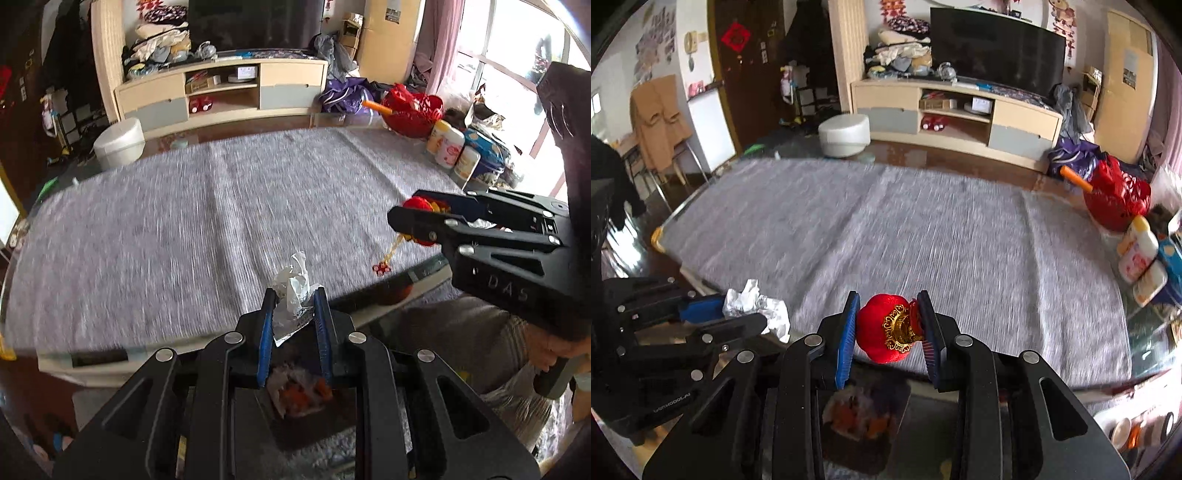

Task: Collect trash
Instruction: 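Lower both tools into the grey bin and open them to drop tissue and lantern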

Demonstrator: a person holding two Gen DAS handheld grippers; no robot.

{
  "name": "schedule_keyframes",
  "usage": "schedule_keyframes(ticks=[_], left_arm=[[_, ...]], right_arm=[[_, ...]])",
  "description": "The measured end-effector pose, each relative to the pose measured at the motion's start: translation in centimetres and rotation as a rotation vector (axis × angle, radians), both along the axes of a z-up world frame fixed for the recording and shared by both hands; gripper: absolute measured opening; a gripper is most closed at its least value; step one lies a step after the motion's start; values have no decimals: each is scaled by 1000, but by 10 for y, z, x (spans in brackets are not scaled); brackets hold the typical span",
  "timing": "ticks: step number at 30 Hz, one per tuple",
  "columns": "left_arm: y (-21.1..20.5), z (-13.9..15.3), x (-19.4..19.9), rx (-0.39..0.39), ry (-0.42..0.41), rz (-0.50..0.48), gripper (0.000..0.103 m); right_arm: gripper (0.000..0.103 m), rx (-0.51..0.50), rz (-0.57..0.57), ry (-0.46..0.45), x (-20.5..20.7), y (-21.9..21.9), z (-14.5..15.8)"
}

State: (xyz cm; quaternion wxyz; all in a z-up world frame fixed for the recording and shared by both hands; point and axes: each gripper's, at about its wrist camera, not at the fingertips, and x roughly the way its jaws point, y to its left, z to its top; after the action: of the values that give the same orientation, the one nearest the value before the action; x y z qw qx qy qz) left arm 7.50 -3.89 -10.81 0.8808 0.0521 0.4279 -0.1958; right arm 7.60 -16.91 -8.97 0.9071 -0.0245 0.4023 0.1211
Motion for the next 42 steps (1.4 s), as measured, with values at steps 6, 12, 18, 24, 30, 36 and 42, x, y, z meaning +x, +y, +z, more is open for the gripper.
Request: schedule_keyframes(ticks=[6, 12, 18, 24, 30, 36, 42], left_arm=[[2, -37, -22, -3, 39, 29, 20], [5, -85, -32, -10, 117, 68, 20], [8, -127, -37, -7, 210, 70, 20], [6, -156, -37, -13, 283, 56, 20], [9, -163, -34, -19, 308, 60, 28], [8, -161, -34, -10, 310, 64, 44], [14, -145, -34, -3, 275, 92, 75]], right_arm=[[33, 34, -15, 59, -20, 3, -38], [33, 65, -37, 149, -27, 9, -82], [33, 92, -50, 255, -26, 13, -129], [33, 110, -60, 339, -21, 17, -162], [34, 129, -83, 377, -12, 14, -170], [58, 146, -86, 378, -9, 12, -166], [71, 208, -140, 316, -13, -7, -141]])
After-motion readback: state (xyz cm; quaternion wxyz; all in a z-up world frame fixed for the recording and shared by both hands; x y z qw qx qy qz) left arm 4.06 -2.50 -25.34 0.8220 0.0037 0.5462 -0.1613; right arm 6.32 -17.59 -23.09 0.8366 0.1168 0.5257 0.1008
